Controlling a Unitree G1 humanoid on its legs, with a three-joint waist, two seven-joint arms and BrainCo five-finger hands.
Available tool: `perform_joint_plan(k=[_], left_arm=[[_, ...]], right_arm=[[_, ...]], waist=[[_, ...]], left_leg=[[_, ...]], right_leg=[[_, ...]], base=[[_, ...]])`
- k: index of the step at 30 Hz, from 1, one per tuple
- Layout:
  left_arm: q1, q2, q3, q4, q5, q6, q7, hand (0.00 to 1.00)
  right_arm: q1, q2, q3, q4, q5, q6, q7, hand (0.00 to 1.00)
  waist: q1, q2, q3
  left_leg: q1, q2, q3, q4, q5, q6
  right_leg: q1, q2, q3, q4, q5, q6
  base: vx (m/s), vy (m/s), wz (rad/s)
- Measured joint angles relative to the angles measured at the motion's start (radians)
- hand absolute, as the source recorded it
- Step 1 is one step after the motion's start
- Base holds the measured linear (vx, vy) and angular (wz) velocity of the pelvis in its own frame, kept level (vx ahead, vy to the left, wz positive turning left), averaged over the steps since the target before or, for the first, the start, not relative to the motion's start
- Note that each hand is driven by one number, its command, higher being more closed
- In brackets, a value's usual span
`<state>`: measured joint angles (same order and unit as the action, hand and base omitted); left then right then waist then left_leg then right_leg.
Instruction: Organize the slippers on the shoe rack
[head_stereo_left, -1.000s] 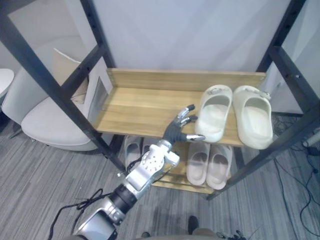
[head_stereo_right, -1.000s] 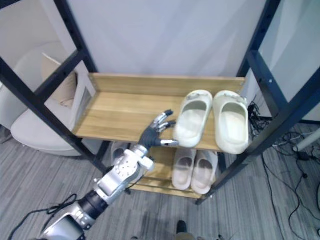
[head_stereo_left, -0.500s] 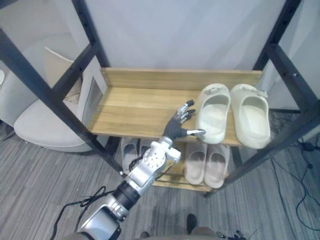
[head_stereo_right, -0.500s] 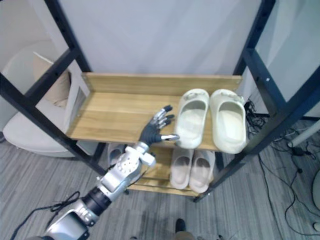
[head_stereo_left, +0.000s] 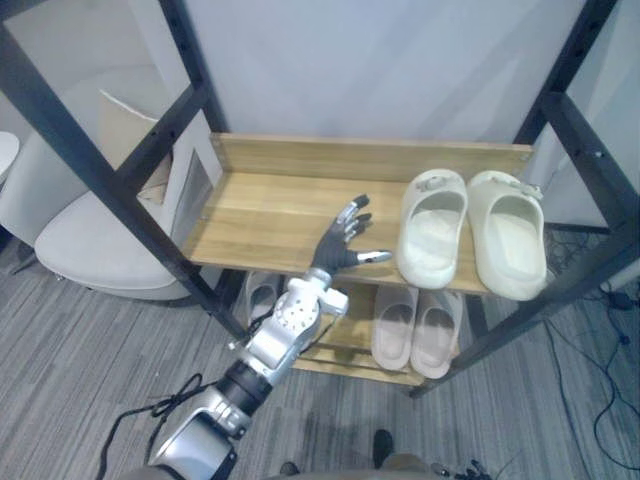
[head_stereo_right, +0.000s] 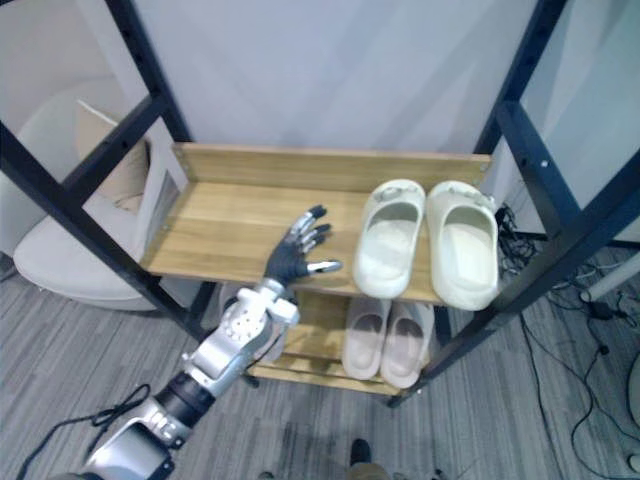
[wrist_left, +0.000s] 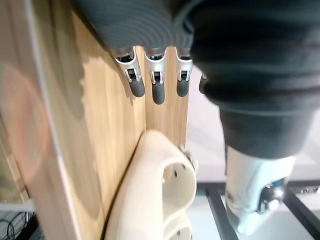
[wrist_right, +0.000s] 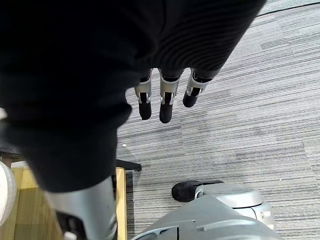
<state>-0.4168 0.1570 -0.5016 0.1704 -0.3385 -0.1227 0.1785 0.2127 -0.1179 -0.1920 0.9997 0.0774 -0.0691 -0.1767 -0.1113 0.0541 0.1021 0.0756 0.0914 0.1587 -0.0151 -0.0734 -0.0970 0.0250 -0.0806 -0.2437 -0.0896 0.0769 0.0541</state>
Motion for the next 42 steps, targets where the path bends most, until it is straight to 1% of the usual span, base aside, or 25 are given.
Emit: perform_joint_plan(k=[2,6,9,11,13,20,21,23,27,28,30,31,33,36,38,40,41,42], left_arm=[[0.017,0.025,0.004,-0.053,-0.020,0.001,0.013,0.00],[0.063,0.064,0.014,-0.180,-0.065,-0.002,0.001,0.00],[0.160,0.091,0.011,-0.301,-0.122,-0.027,-0.056,0.00],[0.239,0.107,-0.001,-0.351,-0.173,-0.032,-0.103,0.00],[0.292,0.118,-0.012,-0.354,-0.195,-0.031,-0.137,0.00],[0.483,0.225,-0.067,-0.341,-0.210,-0.019,-0.258,0.00],[0.506,0.225,-0.066,-0.285,-0.202,-0.019,-0.280,0.00],[0.517,0.222,-0.067,-0.215,-0.181,-0.018,-0.292,0.00],[0.522,0.211,-0.062,0.006,-0.051,-0.009,-0.290,0.00],[0.522,0.198,-0.053,0.069,-0.021,0.001,-0.288,0.00],[0.516,0.145,-0.003,0.207,0.024,0.009,-0.263,0.00],[0.513,0.132,0.013,0.240,0.031,0.011,-0.258,0.00],[0.504,0.106,0.048,0.336,0.087,0.016,-0.236,0.00],[0.478,0.080,0.093,0.503,0.175,0.022,-0.201,0.00],[0.463,0.059,0.155,0.616,0.211,0.027,-0.189,0.00],[0.464,0.049,0.198,0.671,0.232,0.034,-0.170,0.00],[0.463,0.042,0.244,0.730,0.266,0.047,-0.151,0.00],[0.464,0.042,0.264,0.759,0.283,0.050,-0.138,0.00]], right_arm=[[0.000,0.000,0.001,0.000,0.000,0.000,0.000,0.00],[-0.005,-0.001,0.002,0.001,-0.001,0.000,0.006,0.00],[-0.008,-0.003,0.004,0.001,-0.003,0.000,0.014,0.00],[-0.008,-0.005,0.006,0.003,-0.027,0.001,0.022,0.00],[-0.008,-0.009,0.012,0.004,-0.039,0.001,0.029,0.00],[-0.033,-0.036,0.040,0.040,-0.039,0.002,0.051,0.00],[-0.039,-0.042,0.040,0.040,-0.039,0.002,0.052,0.00],[-0.045,-0.043,0.040,0.040,-0.039,0.002,0.053,0.00],[-0.058,-0.042,0.044,0.042,-0.040,0.002,0.052,0.00],[-0.060,-0.041,0.047,0.042,-0.040,0.002,0.052,0.00],[-0.065,-0.038,0.048,0.044,-0.040,0.002,0.049,0.00],[-0.065,-0.037,0.048,0.044,-0.040,0.002,0.049,0.00],[-0.067,-0.036,0.047,0.047,-0.040,0.002,0.046,0.00],[-0.069,-0.031,0.046,0.052,-0.040,0.002,0.040,0.00],[-0.074,-0.026,0.045,0.080,-0.040,0.002,0.039,0.00],[-0.074,-0.020,0.037,0.085,-0.040,0.005,0.038,0.00],[-0.075,-0.012,0.036,0.086,-0.040,0.007,0.035,0.00],[-0.074,-0.007,0.035,0.086,-0.040,0.008,0.034,0.00]], waist=[[0.001,-0.001,0.001],[0.008,-0.001,0.001],[0.012,0.000,0.001],[0.017,0.000,0.000],[0.028,0.001,0.000],[0.047,0.001,0.000],[0.051,0.001,0.000],[0.052,0.001,0.000],[0.054,-0.002,0.000],[0.054,-0.004,-0.001],[0.056,-0.013,-0.006],[0.056,-0.016,-0.008],[0.061,-0.027,-0.015],[0.062,-0.040,-0.023],[0.062,-0.047,-0.027],[0.064,-0.049,-0.029],[0.064,-0.050,-0.030],[0.064,-0.050,-0.030]], left_leg=[[0.002,-0.001,-0.005,0.000,0.000,0.000],[0.005,-0.005,-0.007,0.000,0.001,0.001],[0.007,-0.006,-0.007,0.000,0.001,0.002],[0.009,-0.005,-0.006,0.000,0.001,0.002],[0.010,-0.005,-0.005,0.000,0.001,0.002],[0.009,-0.004,-0.004,0.000,0.001,0.003],[0.009,-0.004,-0.004,0.000,0.001,0.003],[0.008,-0.004,-0.004,0.000,0.001,0.003],[0.003,-0.002,-0.004,0.001,0.001,0.002],[0.003,-0.001,-0.003,0.001,0.000,0.002],[0.000,0.003,0.001,0.001,0.000,0.001],[0.000,0.003,0.002,0.001,-0.001,0.000],[0.000,0.007,0.014,0.001,-0.002,-0.002],[0.006,0.009,0.024,0.001,-0.005,-0.004],[0.012,0.010,0.032,0.001,-0.007,-0.003],[0.016,0.010,0.041,0.001,-0.010,-0.003],[0.021,0.009,0.048,0.001,-0.012,-0.003],[0.025,0.009,0.051,0.001,-0.014,-0.002]], right_leg=[[0.005,-0.001,-0.005,0.000,-0.001,0.001],[0.011,-0.006,-0.009,0.000,-0.002,0.003],[0.012,-0.007,-0.008,0.000,-0.002,0.003],[0.014,-0.007,-0.007,0.000,-0.002,0.003],[0.014,-0.006,-0.005,0.000,-0.002,0.003],[0.012,-0.006,-0.001,0.000,-0.002,0.003],[0.011,-0.005,0.001,0.000,-0.003,0.003],[0.011,-0.005,0.002,0.000,-0.003,0.003],[0.007,-0.002,0.005,0.000,-0.004,0.003],[0.006,0.000,0.007,0.000,-0.005,0.003],[0.002,0.004,0.013,0.000,-0.005,0.002],[0.000,0.005,0.014,0.000,-0.005,0.002],[-0.006,0.009,0.025,0.000,-0.005,0.001],[-0.006,0.013,0.035,0.000,-0.005,0.001],[-0.005,0.013,0.042,0.000,-0.005,0.000],[-0.004,0.014,0.051,0.000,-0.005,0.000],[-0.003,0.014,0.058,0.000,-0.004,-0.001],[-0.002,0.014,0.062,0.000,-0.003,-0.001]], base=[[0.03,0.012,0.09],[0.00,0.005,0.02],[0.00,0.000,0.00],[0.00,0.000,0.00],[0.00,0.000,0.00],[0.00,0.000,0.00],[0.00,0.000,0.00],[0.00,0.000,0.00],[0.00,0.000,0.00],[0.00,0.000,0.00],[0.00,-0.001,-0.05],[0.00,-0.007,-0.09],[0.01,-0.011,-0.15],[0.01,-0.006,-0.12],[0.00,0.003,-0.10],[0.00,0.009,-0.15],[-0.01,0.009,-0.14],[-0.01,0.006,-0.14]])
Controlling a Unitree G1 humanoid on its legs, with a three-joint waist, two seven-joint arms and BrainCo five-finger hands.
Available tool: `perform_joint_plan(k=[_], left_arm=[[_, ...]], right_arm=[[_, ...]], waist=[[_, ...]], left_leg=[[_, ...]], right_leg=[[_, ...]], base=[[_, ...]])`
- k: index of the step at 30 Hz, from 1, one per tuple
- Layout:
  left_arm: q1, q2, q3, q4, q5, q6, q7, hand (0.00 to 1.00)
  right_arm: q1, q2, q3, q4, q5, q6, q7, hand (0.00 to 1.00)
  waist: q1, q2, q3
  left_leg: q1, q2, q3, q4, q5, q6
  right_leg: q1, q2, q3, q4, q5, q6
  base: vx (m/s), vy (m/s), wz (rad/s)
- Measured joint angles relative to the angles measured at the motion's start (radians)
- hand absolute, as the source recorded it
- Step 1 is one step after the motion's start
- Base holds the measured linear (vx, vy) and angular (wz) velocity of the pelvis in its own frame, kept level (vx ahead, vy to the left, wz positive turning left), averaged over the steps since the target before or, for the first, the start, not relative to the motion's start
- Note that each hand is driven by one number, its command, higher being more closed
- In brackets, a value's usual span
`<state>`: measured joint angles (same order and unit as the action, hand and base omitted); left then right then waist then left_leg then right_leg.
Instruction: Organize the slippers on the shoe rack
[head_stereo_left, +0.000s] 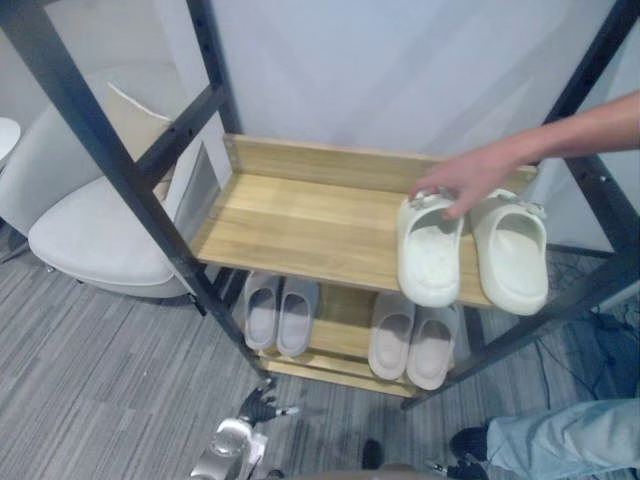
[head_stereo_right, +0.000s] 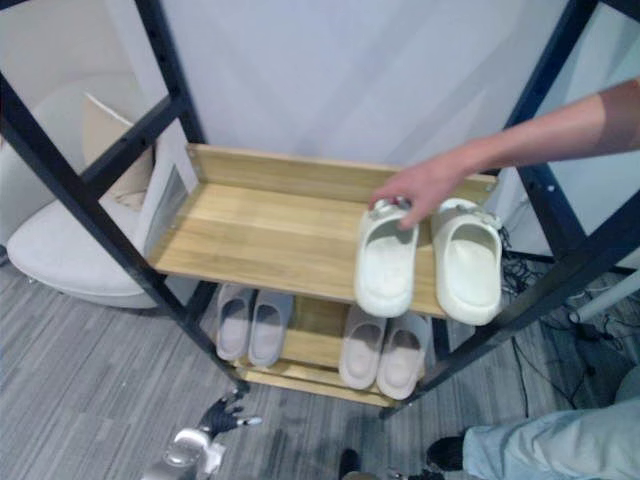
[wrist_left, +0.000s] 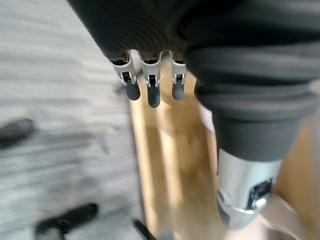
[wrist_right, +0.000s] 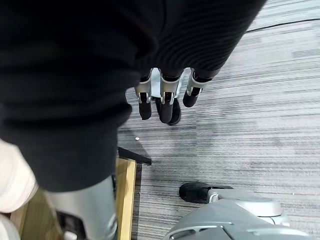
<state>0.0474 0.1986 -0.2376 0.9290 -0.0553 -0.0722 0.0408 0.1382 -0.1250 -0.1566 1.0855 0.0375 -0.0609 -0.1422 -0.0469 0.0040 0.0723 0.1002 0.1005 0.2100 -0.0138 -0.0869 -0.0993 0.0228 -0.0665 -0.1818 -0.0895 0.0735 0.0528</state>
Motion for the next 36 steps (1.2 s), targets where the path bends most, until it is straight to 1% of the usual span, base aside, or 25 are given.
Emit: perform_joint_plan(k=[3,6,14,21,29,32,36], left_arm=[[0.003,-0.017,0.082,0.065,0.043,0.015,0.032,0.00],[0.005,-0.026,0.124,0.086,0.082,0.036,0.064,0.00],[0.005,-0.062,0.212,0.105,0.114,0.040,0.074,0.00],[0.004,-0.071,0.218,0.126,0.117,0.039,0.075,0.00],[0.003,-0.078,0.217,0.126,0.134,0.039,0.083,0.00],[0.003,-0.078,0.215,0.126,0.134,0.039,0.083,0.00],[-0.002,-0.081,0.198,0.126,0.143,0.038,0.082,0.00]], right_arm=[[0.005,0.008,-0.012,0.001,-0.002,0.001,0.000,0.00],[0.003,0.008,-0.037,0.004,-0.024,0.001,-0.006,0.00],[-0.010,0.008,-0.038,0.032,-0.038,0.002,-0.007,0.00],[-0.011,0.007,-0.039,0.033,-0.038,0.002,-0.006,0.00],[-0.011,0.006,-0.039,0.033,-0.038,0.002,-0.006,0.00],[-0.010,0.005,-0.039,0.033,-0.038,0.002,-0.006,0.00],[-0.010,0.006,-0.039,0.033,-0.038,0.002,-0.006,0.00]], waist=[[0.003,0.001,0.000],[0.011,0.000,-0.001],[0.022,0.002,-0.001],[0.025,0.011,-0.006],[0.026,0.012,-0.006],[0.031,0.014,-0.006],[0.031,0.014,-0.006]], left_leg=[[0.008,-0.002,0.003,0.001,-0.003,0.001],[0.010,-0.002,0.003,0.001,-0.004,0.001],[0.012,-0.002,0.004,0.001,-0.004,0.000],[0.013,-0.002,0.004,0.001,-0.005,0.001],[0.015,-0.002,0.007,0.001,-0.007,0.001],[0.024,-0.002,0.020,0.001,-0.012,0.001],[0.024,-0.004,0.022,0.000,-0.013,0.001]], right_leg=[[0.007,-0.001,0.003,-0.001,0.000,0.000],[0.008,-0.001,0.004,-0.001,0.000,0.000],[0.010,-0.001,0.005,-0.004,0.000,0.000],[0.010,-0.001,0.007,-0.006,0.000,0.000],[0.010,0.000,0.011,-0.007,0.000,0.000],[0.011,0.001,0.024,-0.007,0.000,0.000],[0.010,0.000,0.026,-0.007,-0.001,0.001]], base=[[0.00,0.002,-0.02],[0.00,0.000,0.00],[0.00,0.000,0.00],[0.00,0.000,0.00],[0.00,0.000,-0.01],[0.00,0.000,-0.12],[0.00,0.001,-0.01]])
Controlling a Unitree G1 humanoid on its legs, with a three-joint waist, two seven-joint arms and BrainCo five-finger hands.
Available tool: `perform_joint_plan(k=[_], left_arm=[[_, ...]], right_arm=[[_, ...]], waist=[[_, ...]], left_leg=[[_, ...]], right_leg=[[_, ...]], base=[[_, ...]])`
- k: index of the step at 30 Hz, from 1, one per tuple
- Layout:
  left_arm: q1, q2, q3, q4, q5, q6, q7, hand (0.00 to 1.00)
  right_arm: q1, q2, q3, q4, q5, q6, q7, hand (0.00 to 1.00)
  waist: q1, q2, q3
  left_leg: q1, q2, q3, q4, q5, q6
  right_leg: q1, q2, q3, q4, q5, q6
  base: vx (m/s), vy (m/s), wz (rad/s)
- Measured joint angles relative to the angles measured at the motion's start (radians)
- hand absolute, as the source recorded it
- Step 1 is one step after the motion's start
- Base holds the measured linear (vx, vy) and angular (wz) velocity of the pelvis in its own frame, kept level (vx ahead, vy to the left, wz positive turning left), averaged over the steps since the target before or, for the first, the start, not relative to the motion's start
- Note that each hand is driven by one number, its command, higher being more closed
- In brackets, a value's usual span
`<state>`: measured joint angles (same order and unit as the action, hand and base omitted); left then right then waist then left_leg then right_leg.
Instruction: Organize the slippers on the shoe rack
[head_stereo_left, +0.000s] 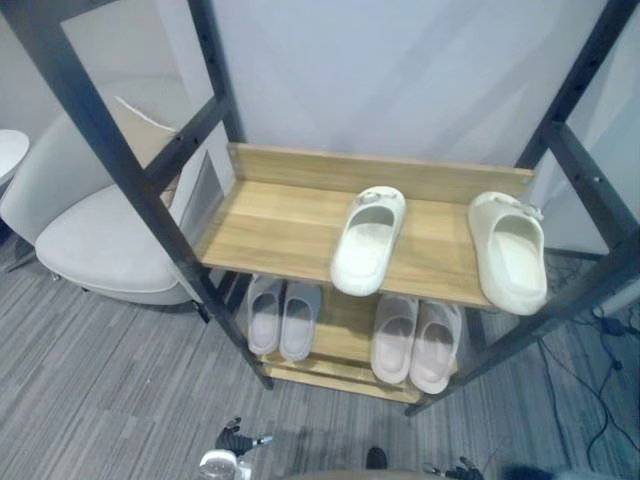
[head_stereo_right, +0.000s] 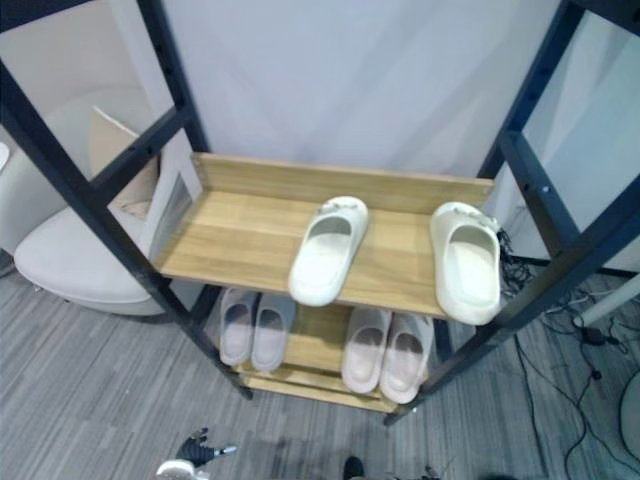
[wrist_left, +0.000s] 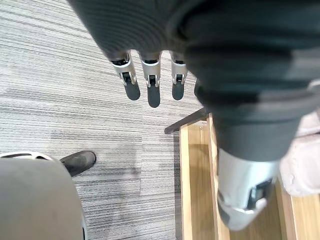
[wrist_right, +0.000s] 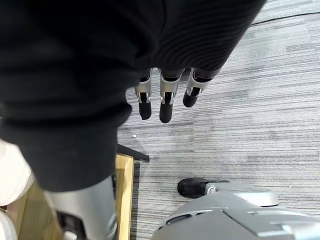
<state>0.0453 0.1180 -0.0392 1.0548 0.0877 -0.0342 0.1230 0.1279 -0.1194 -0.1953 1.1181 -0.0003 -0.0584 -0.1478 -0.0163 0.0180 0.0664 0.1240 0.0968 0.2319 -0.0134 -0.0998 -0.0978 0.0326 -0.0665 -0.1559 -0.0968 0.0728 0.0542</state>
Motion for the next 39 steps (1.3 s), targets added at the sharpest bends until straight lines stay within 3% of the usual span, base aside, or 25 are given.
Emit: perform_joint_plan(k=[6,12,19,23,28,34,39], left_arm=[[-0.016,-0.012,-0.070,0.000,0.000,-0.001,-0.014,0.00],[-0.067,-0.014,-0.317,-0.074,0.008,-0.006,-0.046,0.00],[-0.115,0.009,-0.649,-0.453,-0.026,-0.055,-0.128,0.00],[-0.112,0.057,-0.759,-0.703,-0.139,-0.090,-0.191,0.00],[-0.107,0.116,-0.782,-0.954,-0.278,-0.112,-0.232,0.00],[-0.077,0.150,-0.772,-1.210,-0.372,-0.132,-0.217,0.00],[-0.062,0.148,-0.741,-1.312,-0.412,-0.157,-0.186,0.00]], right_arm=[[0.000,0.000,0.000,0.000,0.000,0.000,0.000,0.00],[0.002,-0.001,0.001,0.000,0.000,0.000,0.000,0.00],[0.000,-0.006,-0.010,-0.005,0.002,-0.005,-0.001,0.00],[0.000,-0.001,-0.037,-0.005,0.002,-0.012,-0.001,0.00],[0.003,-0.008,-0.037,-0.005,0.001,-0.012,0.000,0.00],[0.013,-0.024,-0.026,-0.005,0.000,-0.014,0.001,0.00],[0.021,-0.036,0.015,-0.005,0.000,-0.014,0.008,0.00]], waist=[[0.000,0.001,0.001],[-0.003,0.006,0.004],[-0.021,0.019,0.009],[-0.028,0.026,0.008],[-0.032,0.038,0.003],[-0.030,0.059,-0.011],[-0.023,0.058,-0.011]], left_leg=[[-0.001,-0.001,0.000,-0.001,-0.001,0.001],[-0.005,-0.001,0.000,0.000,-0.003,-0.002],[-0.019,-0.002,-0.023,0.000,-0.003,-0.002],[-0.019,-0.003,-0.026,0.000,-0.003,-0.001],[-0.016,-0.004,-0.034,0.017,-0.009,0.005],[-0.013,-0.004,-0.044,0.017,-0.009,0.006],[0.004,-0.004,-0.053,0.017,-0.010,0.006]], right_leg=[[-0.002,-0.001,0.000,0.000,-0.001,0.001],[-0.013,0.000,0.002,0.000,-0.001,0.001],[-0.012,-0.002,-0.021,0.003,-0.003,0.004],[-0.011,-0.004,-0.024,0.007,-0.003,0.004],[0.004,-0.007,-0.030,0.002,-0.003,0.004],[0.012,-0.009,-0.040,0.004,-0.003,0.004],[0.035,-0.010,-0.052,0.002,-0.006,0.004]], base=[[0.00,0.000,0.00],[0.00,0.000,0.00],[0.00,-0.001,0.06],[0.00,0.000,0.01],[-0.03,-0.002,0.04],[-0.01,-0.003,0.04],[-0.02,-0.001,0.07]])
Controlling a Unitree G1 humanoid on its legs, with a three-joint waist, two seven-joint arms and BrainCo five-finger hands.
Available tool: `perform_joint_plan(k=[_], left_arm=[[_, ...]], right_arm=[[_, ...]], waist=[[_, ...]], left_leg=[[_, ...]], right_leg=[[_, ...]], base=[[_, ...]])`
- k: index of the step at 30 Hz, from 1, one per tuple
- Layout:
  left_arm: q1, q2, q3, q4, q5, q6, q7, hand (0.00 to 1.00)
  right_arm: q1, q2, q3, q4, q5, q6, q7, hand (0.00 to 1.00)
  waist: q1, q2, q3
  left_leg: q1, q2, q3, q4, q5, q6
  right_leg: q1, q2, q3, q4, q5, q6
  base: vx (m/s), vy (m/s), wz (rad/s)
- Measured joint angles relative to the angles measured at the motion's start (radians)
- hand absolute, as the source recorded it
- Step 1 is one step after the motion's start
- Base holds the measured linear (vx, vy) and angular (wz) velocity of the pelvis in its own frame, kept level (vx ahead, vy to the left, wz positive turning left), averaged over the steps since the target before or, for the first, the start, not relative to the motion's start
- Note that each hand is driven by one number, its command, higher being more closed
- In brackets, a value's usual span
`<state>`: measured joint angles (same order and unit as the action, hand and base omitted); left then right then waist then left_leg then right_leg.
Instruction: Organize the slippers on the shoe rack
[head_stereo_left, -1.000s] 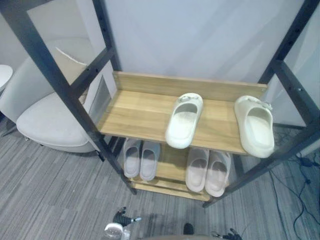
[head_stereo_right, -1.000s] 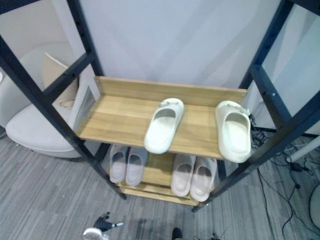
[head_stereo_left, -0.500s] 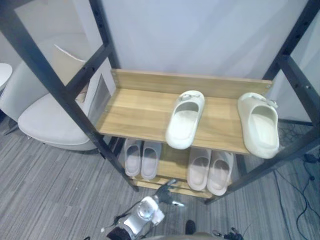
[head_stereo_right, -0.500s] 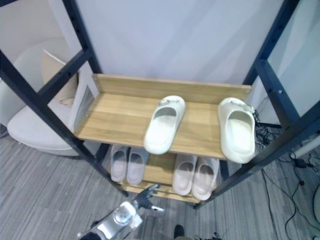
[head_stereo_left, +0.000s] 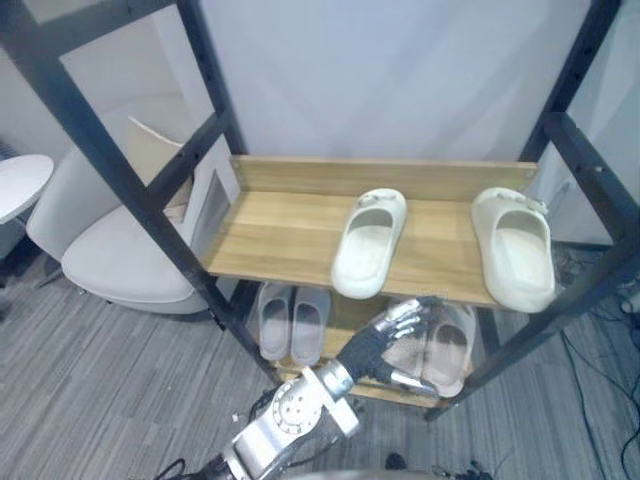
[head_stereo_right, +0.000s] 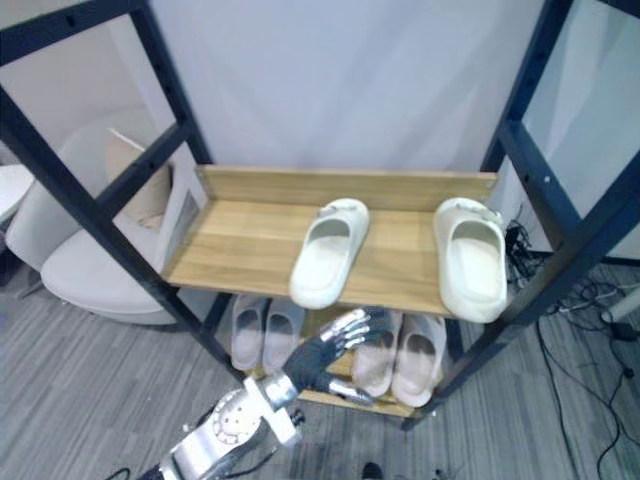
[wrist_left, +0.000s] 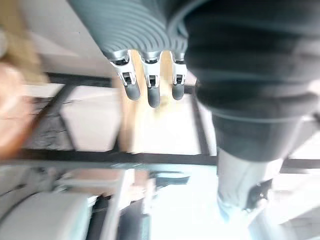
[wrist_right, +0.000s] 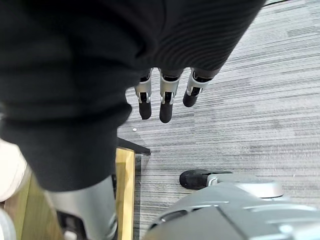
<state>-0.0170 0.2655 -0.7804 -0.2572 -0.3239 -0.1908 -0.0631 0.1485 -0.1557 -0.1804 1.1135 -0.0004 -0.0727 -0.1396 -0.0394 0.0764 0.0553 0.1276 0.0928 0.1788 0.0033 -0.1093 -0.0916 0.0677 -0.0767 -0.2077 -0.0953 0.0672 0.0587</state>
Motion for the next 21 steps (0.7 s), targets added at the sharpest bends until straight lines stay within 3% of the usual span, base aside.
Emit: perform_joint_plan(k=[8,16,21], left_arm=[[0.000,-0.017,0.047,-0.050,0.000,-0.001,0.084,0.00],[-0.062,-0.064,0.141,-0.033,0.160,0.000,0.217,0.00],[-0.160,-0.094,0.202,0.078,0.255,0.008,0.280,0.00]], right_arm=[[0.002,-0.006,0.036,0.000,0.000,0.000,0.001,0.00],[0.010,-0.001,0.044,0.000,0.000,0.000,-0.017,0.00],[0.021,0.002,0.036,0.000,0.001,0.000,-0.026,0.00]], waist=[[0.007,-0.003,-0.001],[0.013,-0.019,-0.001],[0.012,-0.027,-0.001]], left_leg=[[-0.002,0.000,-0.005,-0.001,0.000,0.000],[-0.003,-0.003,-0.010,-0.001,0.001,0.001],[-0.004,-0.007,-0.011,-0.001,0.003,0.004]], right_leg=[[0.000,-0.002,-0.005,0.001,0.000,0.000],[0.000,-0.005,-0.010,0.003,0.000,0.000],[0.000,-0.010,-0.014,-0.001,0.000,0.001]], base=[[-0.01,0.000,0.01],[0.00,0.000,0.00],[0.00,0.000,0.00]])
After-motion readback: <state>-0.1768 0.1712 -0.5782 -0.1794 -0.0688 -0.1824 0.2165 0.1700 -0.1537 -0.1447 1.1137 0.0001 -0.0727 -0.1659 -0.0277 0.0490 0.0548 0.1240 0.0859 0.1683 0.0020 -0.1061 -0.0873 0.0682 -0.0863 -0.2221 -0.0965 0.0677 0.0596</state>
